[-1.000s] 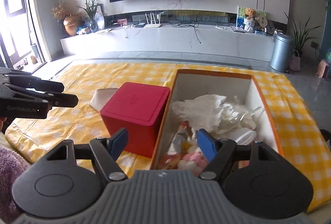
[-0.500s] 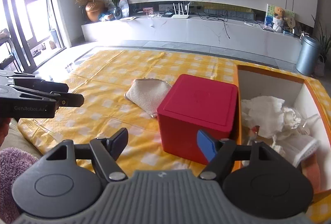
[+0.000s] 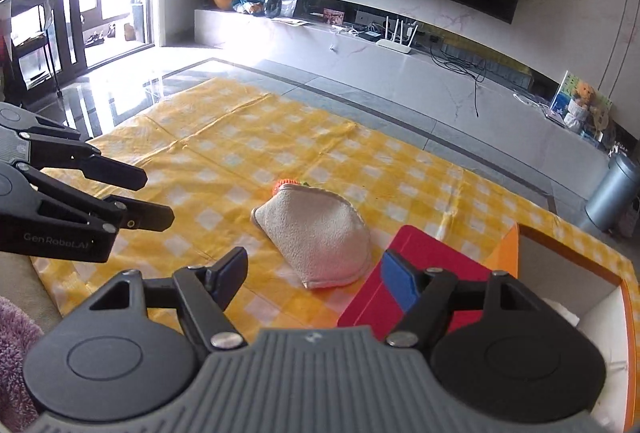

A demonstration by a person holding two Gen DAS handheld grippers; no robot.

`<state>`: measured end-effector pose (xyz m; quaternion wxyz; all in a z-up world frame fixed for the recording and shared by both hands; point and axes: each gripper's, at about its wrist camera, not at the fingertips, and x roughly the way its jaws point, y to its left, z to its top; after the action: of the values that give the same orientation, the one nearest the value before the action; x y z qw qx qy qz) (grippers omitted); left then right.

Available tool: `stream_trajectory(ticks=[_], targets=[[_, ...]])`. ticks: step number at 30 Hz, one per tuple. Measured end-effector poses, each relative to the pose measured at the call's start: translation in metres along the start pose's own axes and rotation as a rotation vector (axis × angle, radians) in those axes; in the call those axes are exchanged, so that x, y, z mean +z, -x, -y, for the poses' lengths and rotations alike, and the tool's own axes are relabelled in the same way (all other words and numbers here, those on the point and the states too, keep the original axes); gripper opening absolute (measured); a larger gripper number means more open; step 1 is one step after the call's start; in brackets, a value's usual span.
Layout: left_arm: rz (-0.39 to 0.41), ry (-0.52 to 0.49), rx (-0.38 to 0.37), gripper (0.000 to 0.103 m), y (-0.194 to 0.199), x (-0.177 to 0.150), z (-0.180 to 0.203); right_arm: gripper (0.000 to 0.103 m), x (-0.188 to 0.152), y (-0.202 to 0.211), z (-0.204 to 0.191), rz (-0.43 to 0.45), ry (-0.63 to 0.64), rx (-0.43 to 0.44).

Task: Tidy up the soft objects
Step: 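Grasp the beige terry cloth pad with the right tool and lift it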

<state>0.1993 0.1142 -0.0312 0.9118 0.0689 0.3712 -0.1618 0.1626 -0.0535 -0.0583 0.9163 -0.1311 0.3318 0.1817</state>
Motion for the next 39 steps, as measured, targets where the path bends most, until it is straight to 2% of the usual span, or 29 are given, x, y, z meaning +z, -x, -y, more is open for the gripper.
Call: stream_trajectory(ticks=[4,10,11,13,15,24,27,31,32,34,37,39], targets=[[-0.026,-0.004,-0.005,0.054,-0.016,0.003,-0.012,0.073,0.017,-0.025,0.003,-0.046,0.063,0.008],[-0.067,-0.011,-0.013,0.054,-0.044,0.01,-0.028,0.073,0.034,-0.074,0.009,-0.174,0.178,0.014],[-0.075,-0.014,-0.011,0.054,-0.049,0.011,-0.029,0.075,0.037,-0.083,0.009,-0.198,0.19,0.027],[-0.092,-0.021,-0.003,0.054,-0.06,0.011,-0.031,0.085,0.042,-0.104,0.007,-0.257,0.206,0.056],[-0.109,-0.021,-0.004,0.054,-0.071,0.012,-0.035,0.087,0.044,-0.125,0.003,-0.305,0.218,0.077],[-0.156,-0.014,-0.019,0.054,-0.101,0.001,-0.045,0.087,0.05,-0.196,-0.01,-0.487,0.168,0.07],[-0.16,-0.016,-0.023,0.046,-0.107,-0.001,-0.045,0.087,0.056,-0.21,-0.007,-0.56,0.111,0.076],[-0.165,-0.013,-0.028,0.046,-0.112,-0.001,-0.048,0.086,0.058,-0.227,-0.01,-0.629,0.129,0.084],[-0.165,-0.008,-0.027,0.046,-0.113,0.001,-0.048,0.084,0.058,-0.231,-0.011,-0.645,0.133,0.088],[-0.161,-0.005,-0.026,0.046,-0.114,0.003,-0.05,0.067,0.057,-0.235,-0.011,-0.672,0.127,0.1],[-0.155,-0.004,-0.03,0.046,-0.113,0.005,-0.051,0.052,0.053,-0.239,-0.01,-0.699,0.108,0.116],[-0.152,-0.01,-0.029,0.046,-0.113,0.006,-0.05,0.046,0.051,-0.237,-0.009,-0.69,0.111,0.125]])
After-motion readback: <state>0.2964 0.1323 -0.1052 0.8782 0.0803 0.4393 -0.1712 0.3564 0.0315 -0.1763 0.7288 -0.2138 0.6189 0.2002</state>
